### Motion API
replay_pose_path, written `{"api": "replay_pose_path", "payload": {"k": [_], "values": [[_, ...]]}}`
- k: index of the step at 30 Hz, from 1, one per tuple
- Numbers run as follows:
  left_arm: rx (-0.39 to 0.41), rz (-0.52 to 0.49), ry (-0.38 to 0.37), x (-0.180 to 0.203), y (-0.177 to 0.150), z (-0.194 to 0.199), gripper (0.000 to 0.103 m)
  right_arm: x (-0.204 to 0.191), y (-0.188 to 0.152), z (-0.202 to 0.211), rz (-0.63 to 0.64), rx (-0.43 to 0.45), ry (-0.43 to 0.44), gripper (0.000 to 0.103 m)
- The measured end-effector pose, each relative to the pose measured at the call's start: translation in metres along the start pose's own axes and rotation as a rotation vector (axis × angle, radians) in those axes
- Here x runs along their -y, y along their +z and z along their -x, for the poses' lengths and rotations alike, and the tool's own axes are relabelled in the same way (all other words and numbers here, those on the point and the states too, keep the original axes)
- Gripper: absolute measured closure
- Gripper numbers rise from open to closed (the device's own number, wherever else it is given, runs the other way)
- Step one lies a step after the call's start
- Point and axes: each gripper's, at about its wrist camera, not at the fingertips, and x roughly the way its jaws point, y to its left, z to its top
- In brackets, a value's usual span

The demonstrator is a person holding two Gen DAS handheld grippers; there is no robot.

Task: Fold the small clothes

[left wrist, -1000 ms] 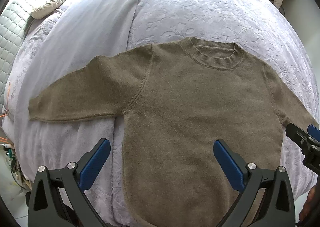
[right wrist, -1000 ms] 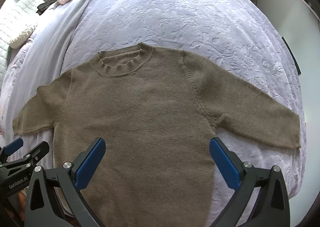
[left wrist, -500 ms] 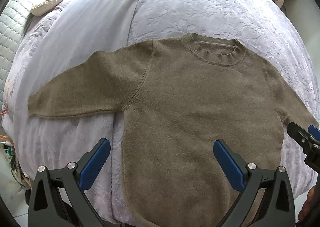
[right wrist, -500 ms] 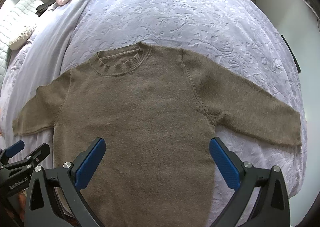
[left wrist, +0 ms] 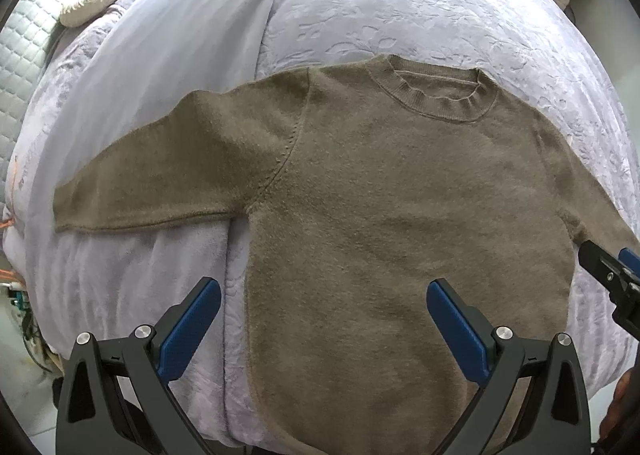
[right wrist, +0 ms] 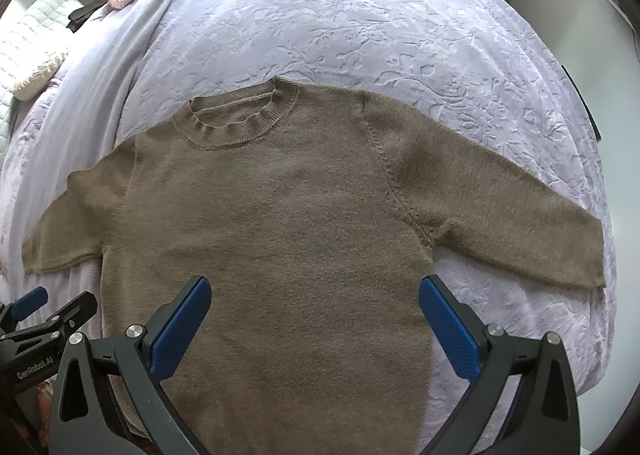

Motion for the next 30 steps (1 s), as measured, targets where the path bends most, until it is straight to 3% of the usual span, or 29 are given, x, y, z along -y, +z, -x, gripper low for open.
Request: {"api": "replay_pose_path", "payload": {"k": [12,30], "values": [[0.011,-0.016,0.016,-0.003,0.001,-0.005,0.000,-0.003,0.002,-0.009,0.004,-0.029,0.008,0.000],[0.010,-0.009,-0.026,-0.008,0.001,-0.020,0.000,-0.016,0.001,-0.025,0.045,-0.065,-0.004,0.000]]}}
